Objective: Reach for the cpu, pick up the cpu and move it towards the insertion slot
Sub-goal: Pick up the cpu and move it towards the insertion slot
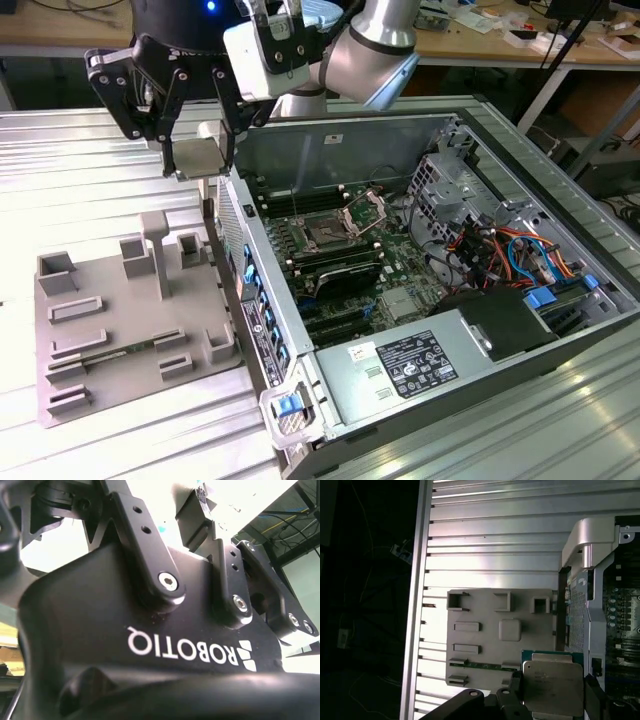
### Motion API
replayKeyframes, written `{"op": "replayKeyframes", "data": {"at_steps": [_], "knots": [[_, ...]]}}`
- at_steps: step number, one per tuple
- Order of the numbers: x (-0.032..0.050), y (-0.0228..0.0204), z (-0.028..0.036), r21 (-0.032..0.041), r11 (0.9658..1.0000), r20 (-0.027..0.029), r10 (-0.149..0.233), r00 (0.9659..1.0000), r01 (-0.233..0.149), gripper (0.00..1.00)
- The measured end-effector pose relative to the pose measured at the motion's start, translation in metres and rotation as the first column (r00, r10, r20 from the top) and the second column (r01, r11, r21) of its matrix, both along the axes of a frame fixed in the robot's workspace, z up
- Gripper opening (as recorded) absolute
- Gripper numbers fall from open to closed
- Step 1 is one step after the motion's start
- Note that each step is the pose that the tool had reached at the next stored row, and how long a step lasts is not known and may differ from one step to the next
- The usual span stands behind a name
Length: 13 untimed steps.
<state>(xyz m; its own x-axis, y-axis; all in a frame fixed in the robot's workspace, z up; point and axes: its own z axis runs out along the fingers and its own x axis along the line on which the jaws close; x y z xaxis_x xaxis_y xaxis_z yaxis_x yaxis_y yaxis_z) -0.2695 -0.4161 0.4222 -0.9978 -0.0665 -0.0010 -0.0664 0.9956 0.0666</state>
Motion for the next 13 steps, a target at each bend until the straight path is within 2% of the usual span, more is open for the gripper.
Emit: {"op": "replayKeyframes", "data": {"at_steps": [13], "knots": [[0.0075,-0.0004,-0.0005,0.002,1.0,0.0,0.0,1.0,0.0,0.55]]}}
